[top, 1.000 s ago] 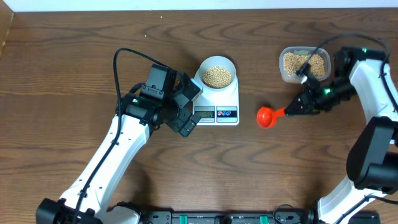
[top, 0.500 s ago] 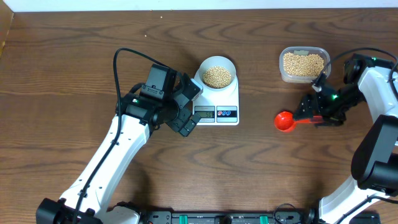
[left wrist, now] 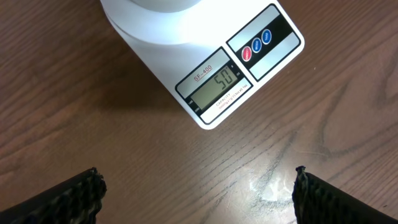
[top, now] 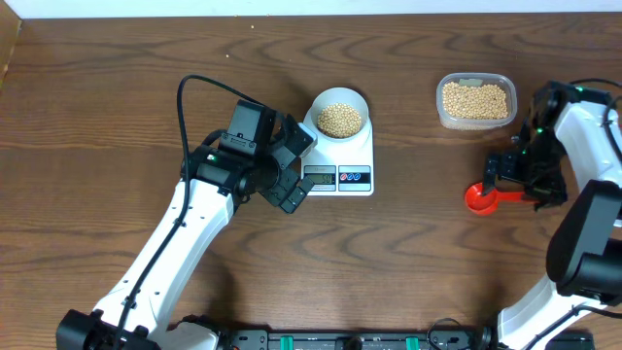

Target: Scoop item into bowl and weigh 50g on scale

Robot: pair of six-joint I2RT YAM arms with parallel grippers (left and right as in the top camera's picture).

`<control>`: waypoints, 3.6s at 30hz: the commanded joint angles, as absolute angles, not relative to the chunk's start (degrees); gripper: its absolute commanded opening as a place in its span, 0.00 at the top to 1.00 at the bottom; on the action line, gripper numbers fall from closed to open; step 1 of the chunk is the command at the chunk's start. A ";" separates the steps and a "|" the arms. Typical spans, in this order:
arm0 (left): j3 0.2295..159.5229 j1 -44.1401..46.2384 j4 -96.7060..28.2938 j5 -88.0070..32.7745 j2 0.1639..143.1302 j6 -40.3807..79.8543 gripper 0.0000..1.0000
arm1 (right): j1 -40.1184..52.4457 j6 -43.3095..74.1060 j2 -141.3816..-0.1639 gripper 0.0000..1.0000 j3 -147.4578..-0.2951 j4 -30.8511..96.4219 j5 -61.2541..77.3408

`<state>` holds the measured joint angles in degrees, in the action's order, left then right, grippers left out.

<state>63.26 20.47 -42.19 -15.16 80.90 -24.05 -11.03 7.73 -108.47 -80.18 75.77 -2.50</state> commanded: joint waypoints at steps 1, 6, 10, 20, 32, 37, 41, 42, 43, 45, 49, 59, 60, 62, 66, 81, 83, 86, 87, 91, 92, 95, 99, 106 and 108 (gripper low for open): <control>64.84 20.47 -42.41 -16.05 80.36 -24.58 0.02 | -7.64 10.70 -107.15 0.01 -80.97 73.49 -14.52; 64.84 20.47 -42.41 -16.05 80.36 -24.58 0.02 | -2.85 10.61 -107.15 0.01 -80.82 67.81 -21.82; 64.84 20.47 -42.41 -16.05 80.36 -24.58 0.02 | -1.02 8.86 -107.13 0.01 -80.84 64.36 -23.05; 64.84 20.47 -42.41 -16.05 80.36 -24.58 0.02 | 0.51 7.62 -107.04 0.01 -80.99 60.31 -23.09; 64.84 20.47 -42.41 -16.05 80.36 -24.60 0.02 | 1.80 1.30 -104.22 0.51 -92.03 59.55 -5.43; 64.84 20.47 -42.41 -16.05 80.36 -24.58 0.02 | 2.63 0.91 -104.22 0.01 -92.25 58.50 -3.03; 64.84 20.47 -42.41 -16.05 80.36 -24.58 0.02 | 3.68 -0.43 -104.22 0.01 -92.25 57.54 0.34; 64.84 20.49 -42.41 -16.03 80.36 -24.58 0.02 | 3.99 -0.56 -104.22 0.01 -92.25 57.34 0.69; 64.84 20.49 -42.41 -16.03 80.36 -24.58 0.02 | 4.34 -0.56 -104.20 0.01 -92.25 57.14 0.93; 64.84 20.47 -42.41 -16.03 80.36 -24.58 0.02 | 5.19 -1.83 -104.12 0.01 -92.29 56.86 2.48; 64.84 20.47 -42.41 -16.05 80.36 -24.58 0.02 | 7.03 -3.97 -104.05 0.01 -92.73 56.25 5.43; 64.84 20.47 -42.41 -16.05 80.36 -24.58 0.02 | 6.20 -3.38 -99.66 0.01 -93.30 55.99 6.55; 64.84 20.47 -42.41 -16.05 80.36 -24.58 0.02 | 5.87 -3.25 -98.76 0.01 -93.30 55.99 7.22; 64.84 20.49 -42.41 -16.05 80.36 -24.58 0.02 | 4.91 -3.29 -95.77 0.01 -93.30 56.40 10.46; 64.84 20.47 -42.41 -16.03 80.36 -24.58 0.02 | 4.38 -3.27 -92.09 0.01 -93.30 57.58 14.83; 64.84 20.47 -42.41 -16.05 80.36 -24.58 0.02 | 4.49 -3.27 -89.65 0.01 -93.25 60.10 15.14; 64.84 20.47 -42.41 -16.03 80.36 -24.58 0.02 | 4.49 -3.27 -89.65 0.01 -93.25 60.23 15.16; 64.84 20.49 -42.41 -16.05 80.36 -24.58 0.02 | 4.49 -3.27 -89.65 0.01 -93.25 61.32 15.18; 64.84 20.49 -42.41 -16.05 80.36 -24.58 0.02 | 4.49 -3.27 -89.65 0.01 -93.25 61.34 15.18; 64.84 20.47 -42.41 -16.05 80.36 -24.58 0.02 | 4.49 -3.36 -89.62 0.01 -93.14 61.14 14.87; 64.84 20.49 -42.41 -16.05 80.36 -24.58 0.02 | 4.49 -3.55 -89.47 0.01 -92.92 60.86 14.35; 64.84 20.49 -42.41 -16.05 80.36 -24.58 0.02 | 4.49 -3.64 -87.72 0.01 -90.87 57.89 11.40; 64.84 20.47 -42.41 -16.05 80.36 -24.58 0.02 | 4.49 -6.57 -82.32 0.01 -82.65 47.92 11.05; 64.84 20.47 -42.41 -16.05 80.36 -24.58 0.02 | 4.49 -6.52 -68.88 0.01 -59.22 24.62 11.05; 64.84 20.49 -42.41 -16.05 80.36 -24.58 0.02 | 4.49 -6.52 -65.21 0.01 -53.19 19.51 11.03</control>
